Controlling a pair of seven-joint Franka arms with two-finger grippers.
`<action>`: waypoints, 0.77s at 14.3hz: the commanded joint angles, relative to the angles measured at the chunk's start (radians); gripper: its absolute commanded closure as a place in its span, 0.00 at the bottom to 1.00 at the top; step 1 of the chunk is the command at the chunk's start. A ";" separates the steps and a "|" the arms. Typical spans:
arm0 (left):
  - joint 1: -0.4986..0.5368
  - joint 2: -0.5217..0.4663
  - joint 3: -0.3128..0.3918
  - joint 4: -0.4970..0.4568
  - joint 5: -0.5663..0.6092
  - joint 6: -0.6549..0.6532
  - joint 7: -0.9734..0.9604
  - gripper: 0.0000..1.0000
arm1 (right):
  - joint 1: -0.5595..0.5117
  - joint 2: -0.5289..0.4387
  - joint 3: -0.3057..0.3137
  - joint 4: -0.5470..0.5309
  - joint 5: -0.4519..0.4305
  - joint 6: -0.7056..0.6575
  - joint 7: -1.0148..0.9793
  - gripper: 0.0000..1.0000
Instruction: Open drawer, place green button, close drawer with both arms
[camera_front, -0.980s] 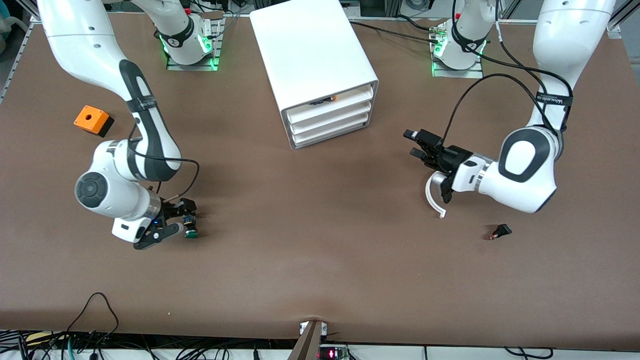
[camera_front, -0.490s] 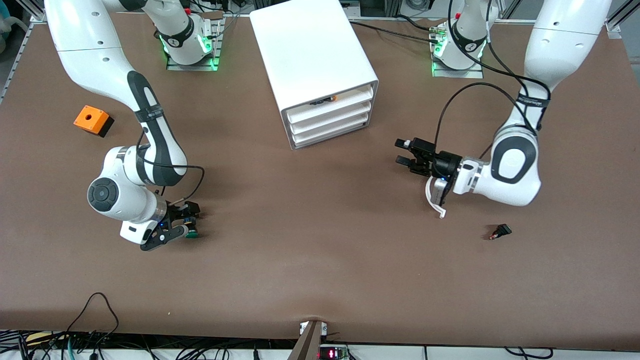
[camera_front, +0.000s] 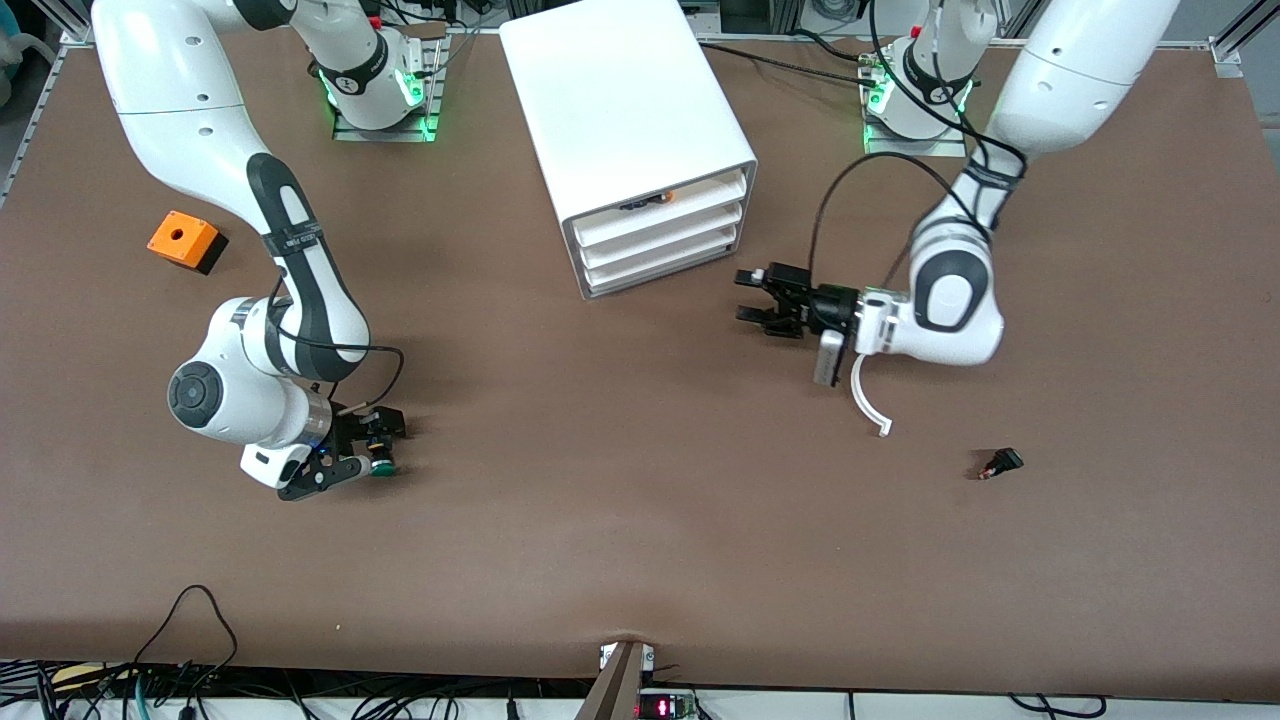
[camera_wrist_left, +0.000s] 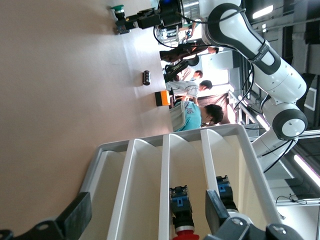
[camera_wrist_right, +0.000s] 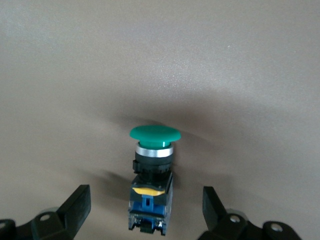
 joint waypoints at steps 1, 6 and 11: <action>0.002 -0.046 -0.023 -0.075 -0.046 0.023 0.041 0.00 | -0.003 0.008 -0.015 0.011 0.021 0.002 -0.019 0.00; -0.007 -0.050 -0.030 -0.110 0.006 0.023 0.032 0.00 | 0.000 0.014 -0.028 0.011 -0.061 0.002 -0.019 0.01; -0.048 -0.030 -0.035 -0.101 -0.022 0.107 0.046 0.00 | 0.004 0.015 -0.028 0.010 -0.072 -0.001 -0.019 0.01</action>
